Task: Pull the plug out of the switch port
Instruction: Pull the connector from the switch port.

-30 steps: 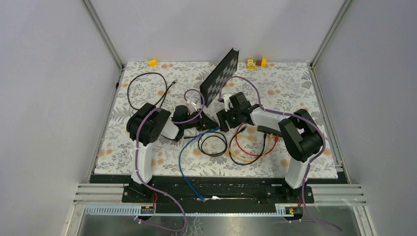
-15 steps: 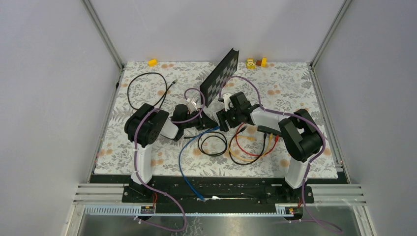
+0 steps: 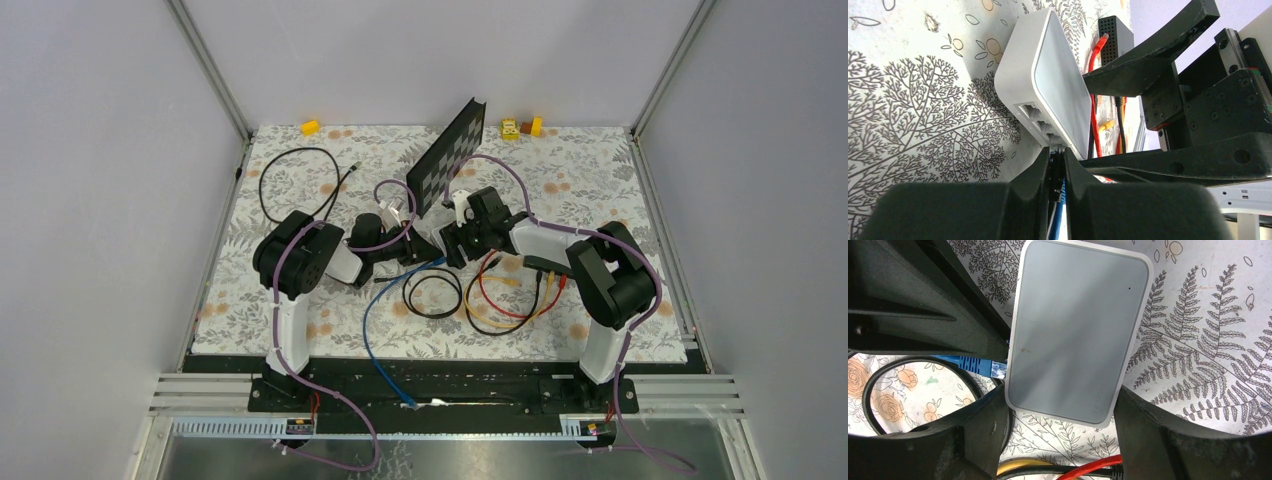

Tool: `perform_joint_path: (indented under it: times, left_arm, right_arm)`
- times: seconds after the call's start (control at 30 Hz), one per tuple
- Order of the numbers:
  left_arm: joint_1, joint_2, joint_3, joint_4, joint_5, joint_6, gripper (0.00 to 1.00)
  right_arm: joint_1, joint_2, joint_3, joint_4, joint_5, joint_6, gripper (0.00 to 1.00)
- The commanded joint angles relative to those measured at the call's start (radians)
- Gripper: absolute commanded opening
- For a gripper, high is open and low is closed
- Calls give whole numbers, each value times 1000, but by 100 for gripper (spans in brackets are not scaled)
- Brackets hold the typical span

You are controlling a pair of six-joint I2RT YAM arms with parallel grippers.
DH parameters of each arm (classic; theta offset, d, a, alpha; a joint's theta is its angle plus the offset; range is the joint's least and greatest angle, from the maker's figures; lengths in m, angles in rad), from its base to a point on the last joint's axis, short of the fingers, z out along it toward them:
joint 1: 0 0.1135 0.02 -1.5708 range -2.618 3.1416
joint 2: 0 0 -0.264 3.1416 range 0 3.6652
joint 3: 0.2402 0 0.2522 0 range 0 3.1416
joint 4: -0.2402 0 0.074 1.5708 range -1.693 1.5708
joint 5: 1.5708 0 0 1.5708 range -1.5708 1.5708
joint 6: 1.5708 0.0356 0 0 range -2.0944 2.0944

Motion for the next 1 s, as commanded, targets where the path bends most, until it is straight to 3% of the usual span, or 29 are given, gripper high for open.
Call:
perform_joint_path:
  times: [0.0, 0.23, 0.4, 0.77, 0.97]
  left_arm:
    - [9, -22, -13, 36, -6, -9, 0]
    - [9, -23, -23, 35, -7, -8, 0]
    - [9, -54, 2, -80, -34, 123, 0]
    - [11, -40, -6, -13, -17, 58, 0]
    - [39, -98, 26, -88, -6, 173, 3]
  right_arm:
    - [-31, 23, 20, -45, 43, 34, 45]
    - [-37, 28, 31, -58, 117, 30, 45]
    - [-49, 26, 48, -77, 137, -23, 46]
    - [-51, 46, 57, -94, 98, 21, 44]
    - [-67, 28, 64, -102, 37, -43, 49]
